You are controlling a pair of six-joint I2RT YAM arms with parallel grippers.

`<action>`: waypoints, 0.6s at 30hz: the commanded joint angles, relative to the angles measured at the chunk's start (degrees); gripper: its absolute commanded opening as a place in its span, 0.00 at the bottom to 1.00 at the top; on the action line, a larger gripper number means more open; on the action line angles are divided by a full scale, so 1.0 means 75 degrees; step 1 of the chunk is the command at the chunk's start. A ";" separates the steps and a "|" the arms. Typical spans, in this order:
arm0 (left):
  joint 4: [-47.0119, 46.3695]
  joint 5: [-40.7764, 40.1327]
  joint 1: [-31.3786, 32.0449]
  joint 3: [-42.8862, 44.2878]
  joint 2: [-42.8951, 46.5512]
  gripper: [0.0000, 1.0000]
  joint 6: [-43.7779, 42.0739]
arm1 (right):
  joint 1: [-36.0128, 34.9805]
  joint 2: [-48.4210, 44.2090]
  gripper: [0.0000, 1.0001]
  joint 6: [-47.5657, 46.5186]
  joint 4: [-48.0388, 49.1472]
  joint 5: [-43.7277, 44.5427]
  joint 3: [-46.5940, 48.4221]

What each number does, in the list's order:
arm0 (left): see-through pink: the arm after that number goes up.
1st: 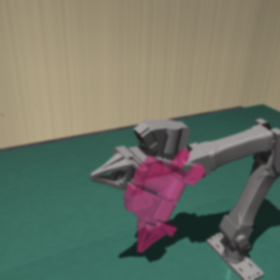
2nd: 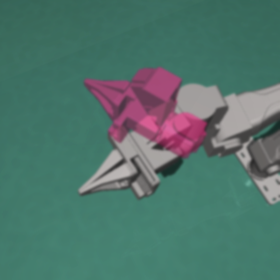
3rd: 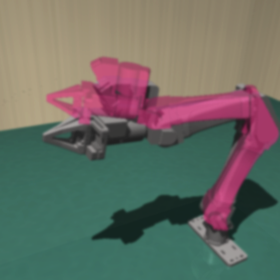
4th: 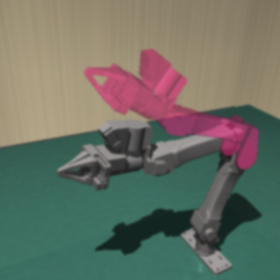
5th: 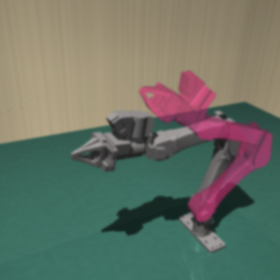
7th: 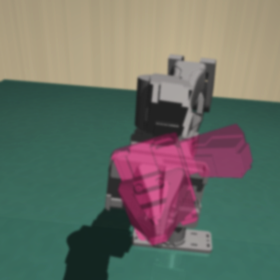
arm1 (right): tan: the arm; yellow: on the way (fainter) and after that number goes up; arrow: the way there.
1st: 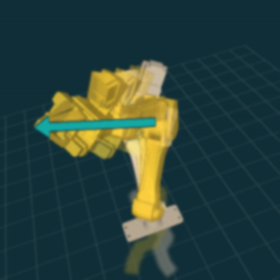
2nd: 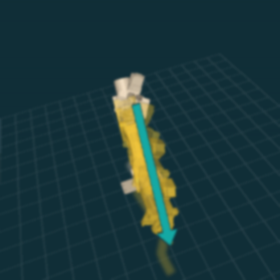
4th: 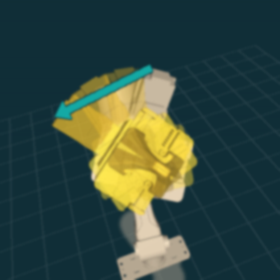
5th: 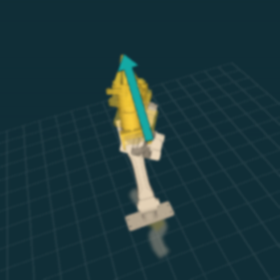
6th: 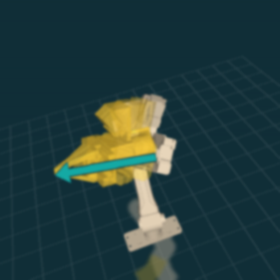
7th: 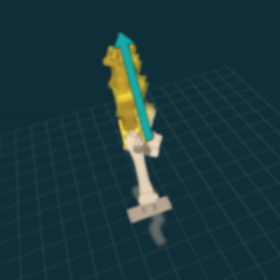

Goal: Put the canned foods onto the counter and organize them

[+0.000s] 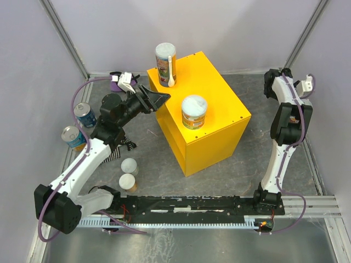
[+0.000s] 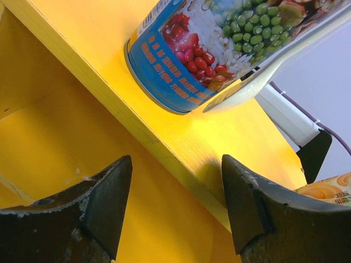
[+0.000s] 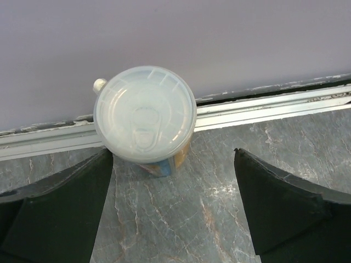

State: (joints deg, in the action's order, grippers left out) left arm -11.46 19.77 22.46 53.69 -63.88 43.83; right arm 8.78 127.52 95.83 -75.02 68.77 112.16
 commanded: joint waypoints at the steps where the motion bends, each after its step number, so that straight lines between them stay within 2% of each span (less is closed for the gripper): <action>1: -0.0453 0.0094 -0.0030 -0.0154 -0.0013 0.73 -0.0208 | 0.0066 0.0116 0.99 -0.0433 0.0491 0.0474 -0.0050; 18: -0.0998 0.0191 -0.0031 -0.0246 -0.0501 0.72 -0.0149 | 0.0167 0.0383 0.99 -0.2017 0.1750 0.0652 0.0088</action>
State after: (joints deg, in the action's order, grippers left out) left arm -18.17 20.32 22.46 52.38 -66.13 43.88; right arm 9.89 129.64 83.57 -63.79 71.07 111.61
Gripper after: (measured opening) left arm 0.726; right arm 0.991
